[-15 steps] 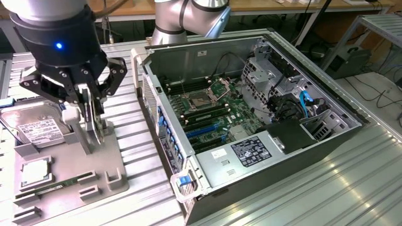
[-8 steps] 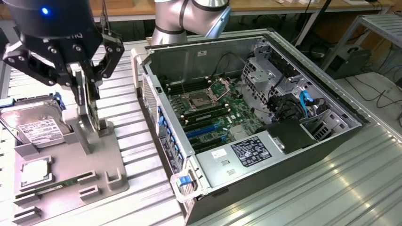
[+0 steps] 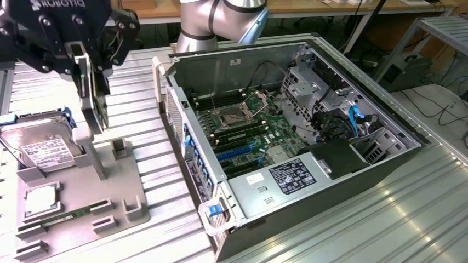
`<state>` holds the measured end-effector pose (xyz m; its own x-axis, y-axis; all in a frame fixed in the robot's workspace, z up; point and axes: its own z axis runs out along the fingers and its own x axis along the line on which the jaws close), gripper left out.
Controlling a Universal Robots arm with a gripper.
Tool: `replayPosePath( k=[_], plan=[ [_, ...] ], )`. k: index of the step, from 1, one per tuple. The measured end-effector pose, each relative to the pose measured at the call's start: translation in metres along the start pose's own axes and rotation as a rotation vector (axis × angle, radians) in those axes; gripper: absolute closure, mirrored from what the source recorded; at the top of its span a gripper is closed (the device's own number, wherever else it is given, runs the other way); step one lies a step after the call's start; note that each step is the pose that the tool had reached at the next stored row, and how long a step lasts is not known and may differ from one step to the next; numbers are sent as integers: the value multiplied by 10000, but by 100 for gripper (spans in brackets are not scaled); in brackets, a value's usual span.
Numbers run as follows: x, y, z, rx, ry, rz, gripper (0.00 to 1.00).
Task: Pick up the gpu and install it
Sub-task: 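Pick up the gpu and move the gpu toward the slot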
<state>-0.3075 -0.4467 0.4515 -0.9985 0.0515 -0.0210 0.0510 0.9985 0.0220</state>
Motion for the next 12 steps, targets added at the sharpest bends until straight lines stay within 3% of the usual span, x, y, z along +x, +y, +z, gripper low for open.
replayPosePath(
  k=[6, 10, 12],
  plan=[
    [-5, 24, -258, 12, -2, 16, 72],
    [-8, 25, -259, 1, -5, 20, 72],
    [-79, 28, -255, 0, -6, 38, 72]
  ],
)
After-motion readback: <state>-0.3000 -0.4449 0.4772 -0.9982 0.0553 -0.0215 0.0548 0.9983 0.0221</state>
